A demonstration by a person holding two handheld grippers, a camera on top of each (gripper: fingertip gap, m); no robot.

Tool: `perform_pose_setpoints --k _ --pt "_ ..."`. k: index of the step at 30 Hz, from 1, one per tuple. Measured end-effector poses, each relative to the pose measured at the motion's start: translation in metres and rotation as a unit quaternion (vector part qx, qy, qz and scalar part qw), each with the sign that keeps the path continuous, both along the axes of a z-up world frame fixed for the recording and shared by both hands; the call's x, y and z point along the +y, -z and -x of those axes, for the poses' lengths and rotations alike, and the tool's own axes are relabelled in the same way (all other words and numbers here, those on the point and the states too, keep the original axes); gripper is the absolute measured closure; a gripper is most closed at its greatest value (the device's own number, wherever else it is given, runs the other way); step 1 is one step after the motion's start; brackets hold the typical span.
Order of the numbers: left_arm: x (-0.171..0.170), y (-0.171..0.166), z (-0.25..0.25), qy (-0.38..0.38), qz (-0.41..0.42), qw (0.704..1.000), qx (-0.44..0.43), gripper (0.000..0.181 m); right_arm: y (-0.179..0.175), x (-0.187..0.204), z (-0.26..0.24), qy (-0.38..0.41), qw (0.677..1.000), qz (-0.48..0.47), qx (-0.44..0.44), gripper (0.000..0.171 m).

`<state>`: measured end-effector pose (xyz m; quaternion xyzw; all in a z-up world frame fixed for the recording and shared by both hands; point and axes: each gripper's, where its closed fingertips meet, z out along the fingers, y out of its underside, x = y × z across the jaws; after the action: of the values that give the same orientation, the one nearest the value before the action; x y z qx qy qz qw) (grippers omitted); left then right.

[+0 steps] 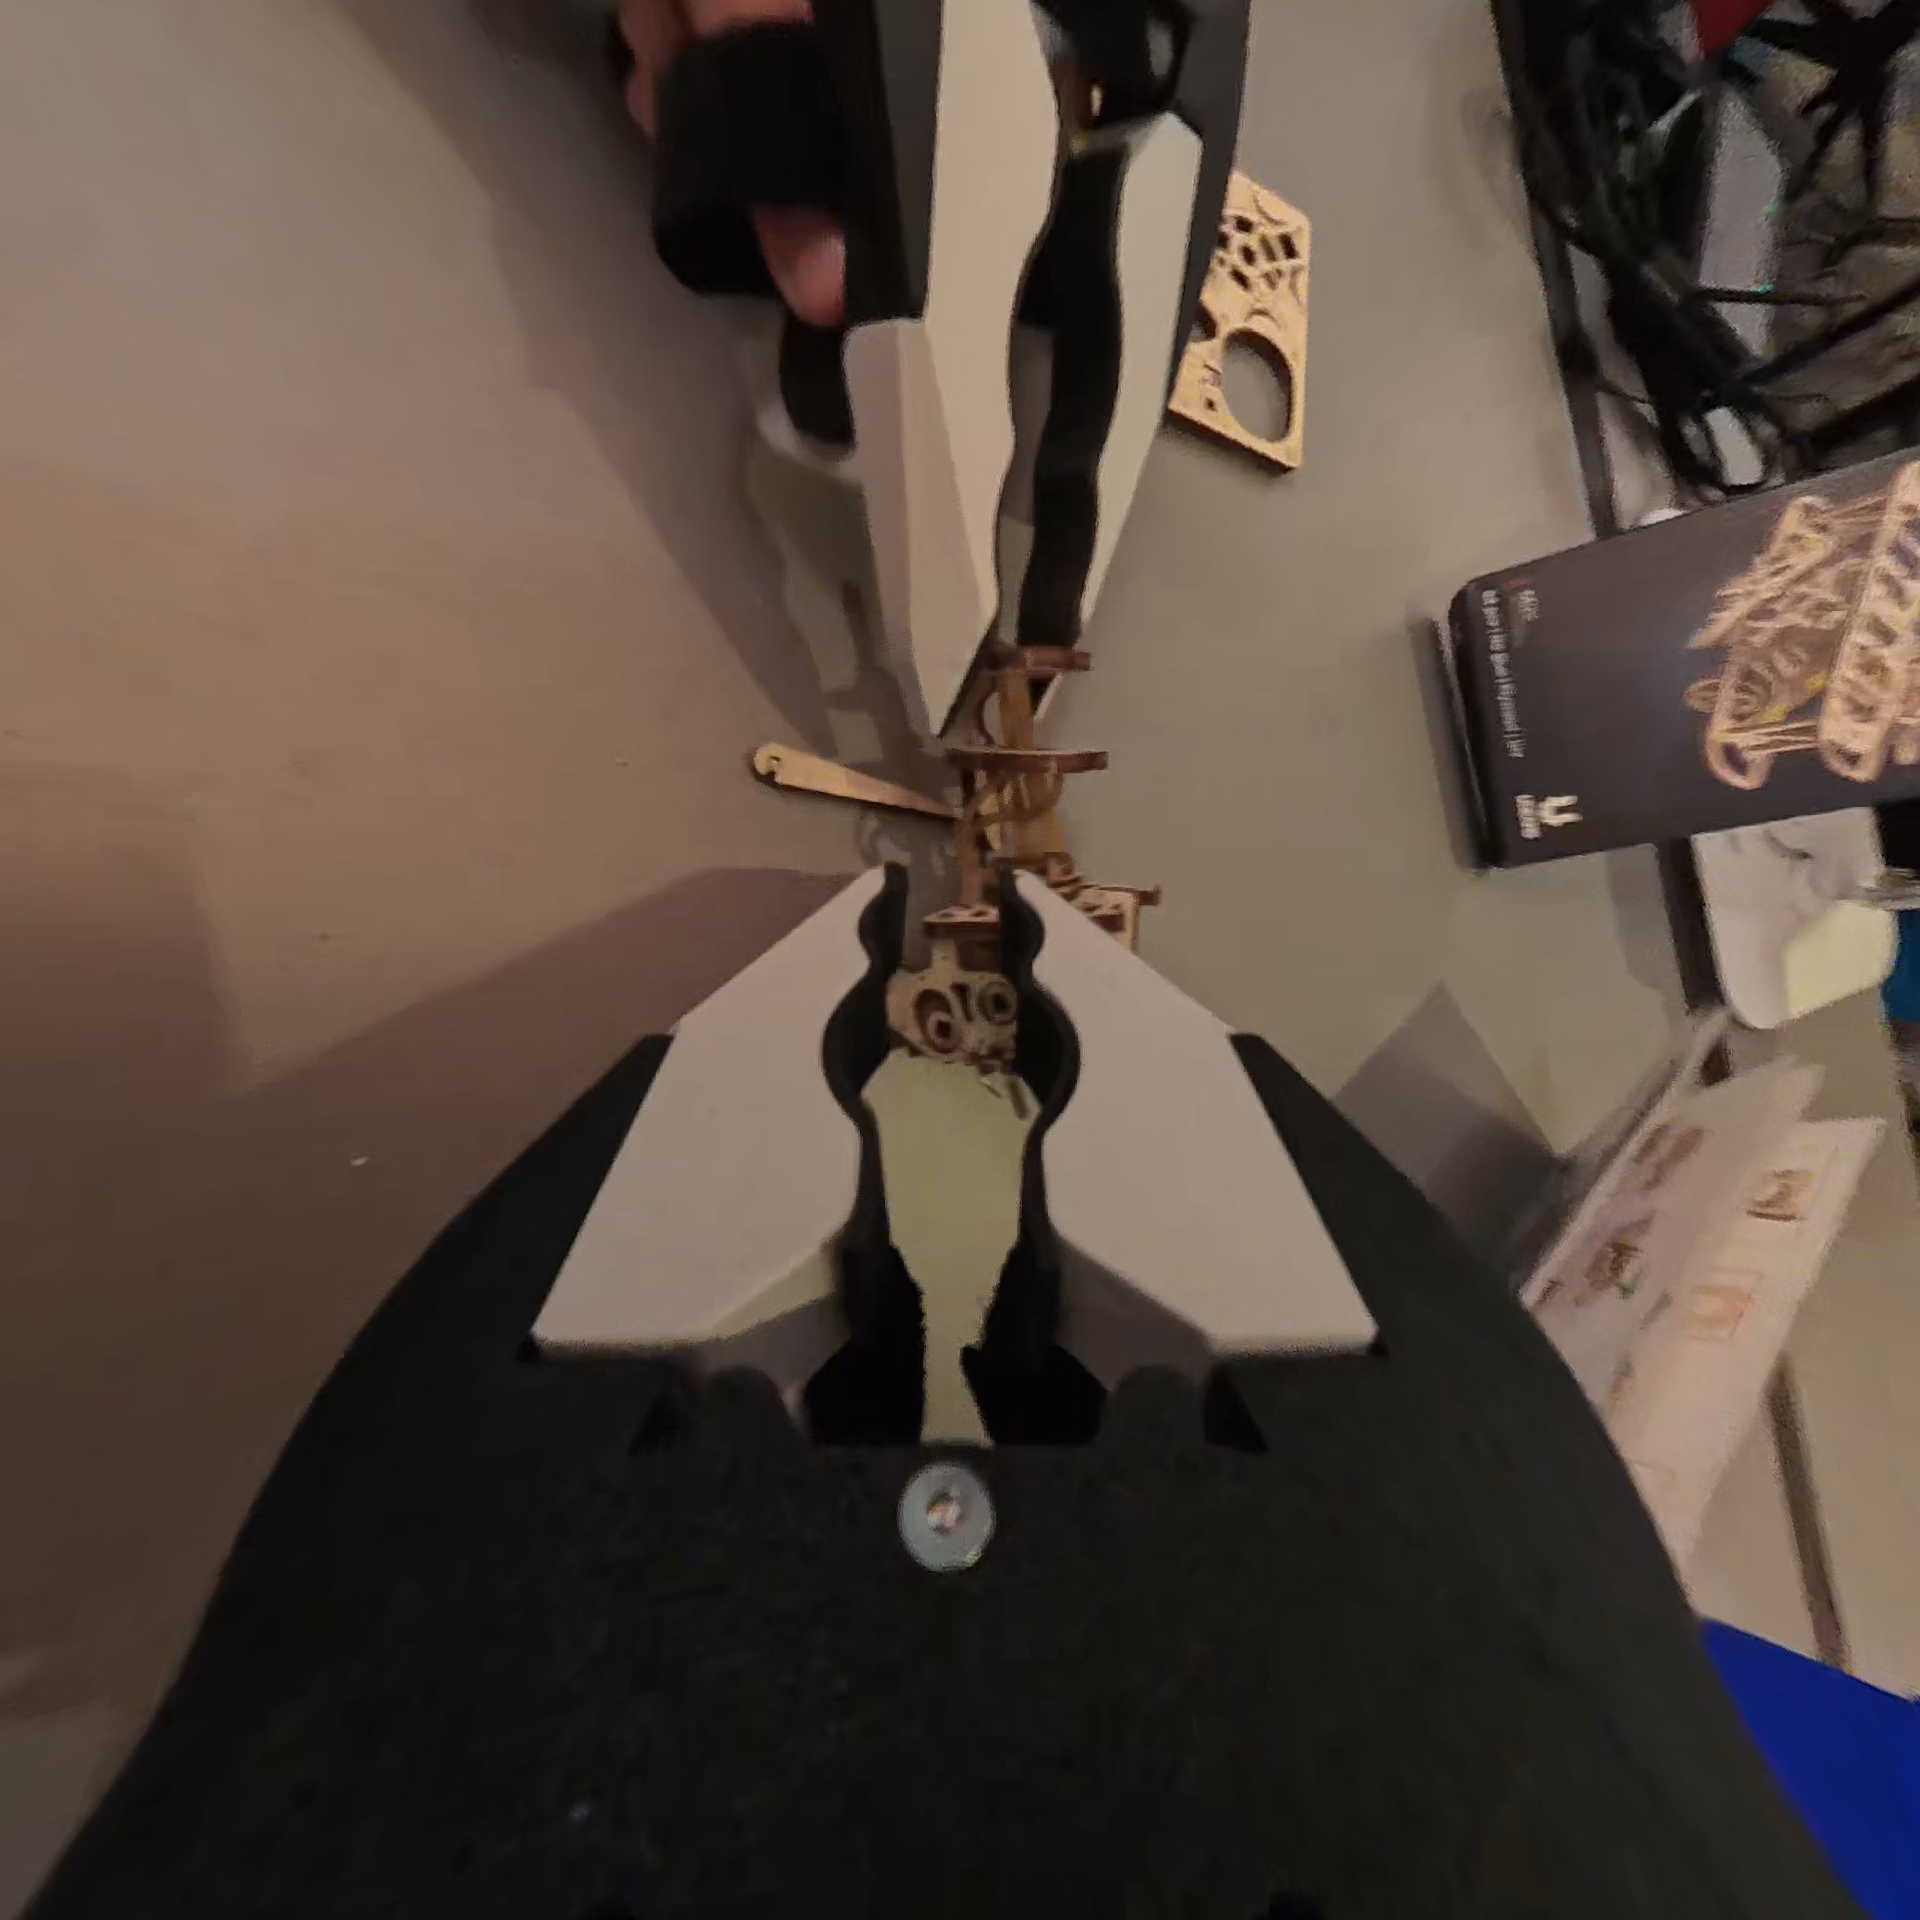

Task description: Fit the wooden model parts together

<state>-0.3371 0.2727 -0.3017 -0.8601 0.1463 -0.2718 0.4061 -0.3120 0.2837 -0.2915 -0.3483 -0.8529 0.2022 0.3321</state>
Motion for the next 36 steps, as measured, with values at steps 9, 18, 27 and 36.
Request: perform_pose_setpoints --k 9,18,27,36 --pt "-0.001 0.000 -0.001 0.006 0.004 1.000 -0.009 0.154 0.011 0.001 0.013 -0.006 0.991 -0.128 0.026 0.171" --pt "-0.003 -0.001 -0.002 0.011 0.006 1.000 -0.017 0.154 0.005 -0.007 0.016 -0.002 0.999 -0.005 0.041 0.171" --pt "-0.002 0.019 -0.004 0.008 0.009 0.995 0.097 0.153 -0.002 -0.015 0.008 -0.007 0.997 0.058 0.050 0.171" --pt "0.000 0.005 0.000 -0.010 -0.042 0.994 0.097 0.134 -0.056 -0.007 0.003 -0.039 0.950 0.290 0.105 0.129"
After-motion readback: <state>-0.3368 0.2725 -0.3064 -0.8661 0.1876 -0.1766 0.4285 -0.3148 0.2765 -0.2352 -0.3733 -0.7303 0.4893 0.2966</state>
